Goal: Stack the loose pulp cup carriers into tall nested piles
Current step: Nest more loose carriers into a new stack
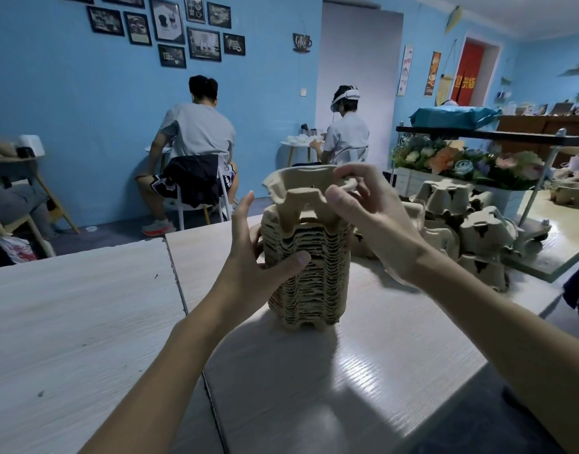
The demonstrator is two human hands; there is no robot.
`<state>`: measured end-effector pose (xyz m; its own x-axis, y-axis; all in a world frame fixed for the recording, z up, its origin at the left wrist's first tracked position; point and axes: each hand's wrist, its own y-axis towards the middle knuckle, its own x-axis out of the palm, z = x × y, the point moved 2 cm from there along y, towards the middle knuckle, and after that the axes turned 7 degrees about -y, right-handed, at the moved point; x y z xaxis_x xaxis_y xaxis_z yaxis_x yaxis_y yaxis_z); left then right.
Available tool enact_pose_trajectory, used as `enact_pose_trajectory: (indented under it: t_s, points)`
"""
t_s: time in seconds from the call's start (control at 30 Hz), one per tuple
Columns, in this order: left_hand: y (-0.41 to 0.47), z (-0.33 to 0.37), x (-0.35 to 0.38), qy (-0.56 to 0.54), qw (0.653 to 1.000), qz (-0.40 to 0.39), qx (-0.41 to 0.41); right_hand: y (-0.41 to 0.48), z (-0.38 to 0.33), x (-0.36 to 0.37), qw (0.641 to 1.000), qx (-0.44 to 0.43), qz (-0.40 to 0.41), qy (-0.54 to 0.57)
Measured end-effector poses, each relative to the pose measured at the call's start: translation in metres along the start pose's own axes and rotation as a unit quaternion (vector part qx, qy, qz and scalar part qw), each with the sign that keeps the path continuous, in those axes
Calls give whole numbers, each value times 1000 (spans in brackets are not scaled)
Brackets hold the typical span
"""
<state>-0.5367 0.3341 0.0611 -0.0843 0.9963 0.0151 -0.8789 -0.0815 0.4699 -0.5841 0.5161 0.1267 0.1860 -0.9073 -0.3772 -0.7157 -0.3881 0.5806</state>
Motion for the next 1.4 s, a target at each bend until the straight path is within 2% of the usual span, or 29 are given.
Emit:
enact_pose_trajectory:
  t_s: [0.13,0.23,0.3,0.37,0.5,0.6,0.73,0.93,1.13,1.23,1.4]
  points:
    - [-1,1,1,-1,1000,0,10,-6,12,1,998,23,-49,-41]
    - [-2,2,1,14,999,-18,28,-16,22,-4,997,30,-40,-55]
    - [-1,0,0,19,999,-25,32,-24,36,-9,998,50,1,-41]
    - [-1,-1,0,29,999,-26,33,-30,58,-16,991,80,71,-78]
    - [-1,-2,0,37,998,-26,34,-33,102,-37,943,169,194,-209]
    - [-2,-1,-1,33,999,-24,31,-29,116,-49,921,213,228,-232]
    - [-1,-2,-1,36,998,-25,33,-22,121,-51,915,233,215,-249]
    - [0,-5,-2,40,998,-24,34,-18,121,-52,931,196,191,-240]
    - [0,-4,-1,39,998,-25,33,-22,105,-53,945,87,217,-230]
    - [0,-3,-1,38,998,-25,35,-27,96,-49,957,61,184,-215]
    - [-2,0,-1,40,998,-24,32,-42,92,-36,944,0,76,-320]
